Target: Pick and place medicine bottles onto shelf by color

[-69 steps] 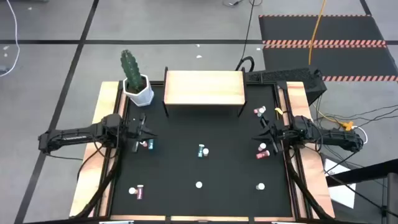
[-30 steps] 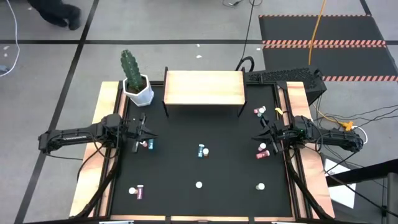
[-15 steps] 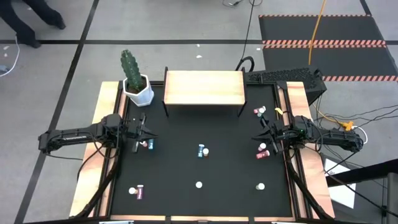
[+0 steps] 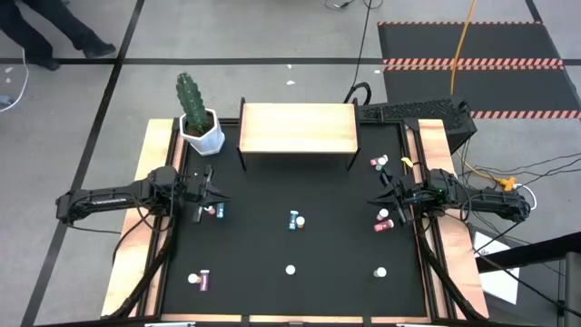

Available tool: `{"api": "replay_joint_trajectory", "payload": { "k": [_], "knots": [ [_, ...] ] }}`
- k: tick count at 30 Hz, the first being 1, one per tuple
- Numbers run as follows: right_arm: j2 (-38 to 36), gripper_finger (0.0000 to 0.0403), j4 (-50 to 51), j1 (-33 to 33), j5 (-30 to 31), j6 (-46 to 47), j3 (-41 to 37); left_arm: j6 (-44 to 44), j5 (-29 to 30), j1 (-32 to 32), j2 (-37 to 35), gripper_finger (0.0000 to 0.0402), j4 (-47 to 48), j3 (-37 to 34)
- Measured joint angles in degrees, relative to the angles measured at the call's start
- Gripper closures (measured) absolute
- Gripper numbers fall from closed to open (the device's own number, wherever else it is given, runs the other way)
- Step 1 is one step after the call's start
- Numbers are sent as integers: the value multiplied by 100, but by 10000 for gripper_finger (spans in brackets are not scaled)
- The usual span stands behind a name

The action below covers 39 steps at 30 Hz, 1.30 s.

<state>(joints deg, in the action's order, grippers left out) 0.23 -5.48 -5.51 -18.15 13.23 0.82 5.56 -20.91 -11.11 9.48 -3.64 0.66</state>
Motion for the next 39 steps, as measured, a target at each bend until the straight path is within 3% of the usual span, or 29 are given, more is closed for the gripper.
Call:
{"api": "replay_joint_trajectory", "payload": {
  "k": [16, 21, 36, 39],
  "knots": [
    [0, 403, 0, -1, 2, 0, 2, 0, 0, -2, 0, 364, 1, 0],
    [0, 403, -2, -1, 0, 0, 0, 350, 729, -92, -1, 364, -15, -1],
    [0, 403, -2, 0, 0, 0, 1, 321, 818, -98, -1, 364, -5, -1],
    [0, 403, -2, -1, 0, 0, -1, 318, 1052, -98, 1, 364, -176, -1]
  ]
}}
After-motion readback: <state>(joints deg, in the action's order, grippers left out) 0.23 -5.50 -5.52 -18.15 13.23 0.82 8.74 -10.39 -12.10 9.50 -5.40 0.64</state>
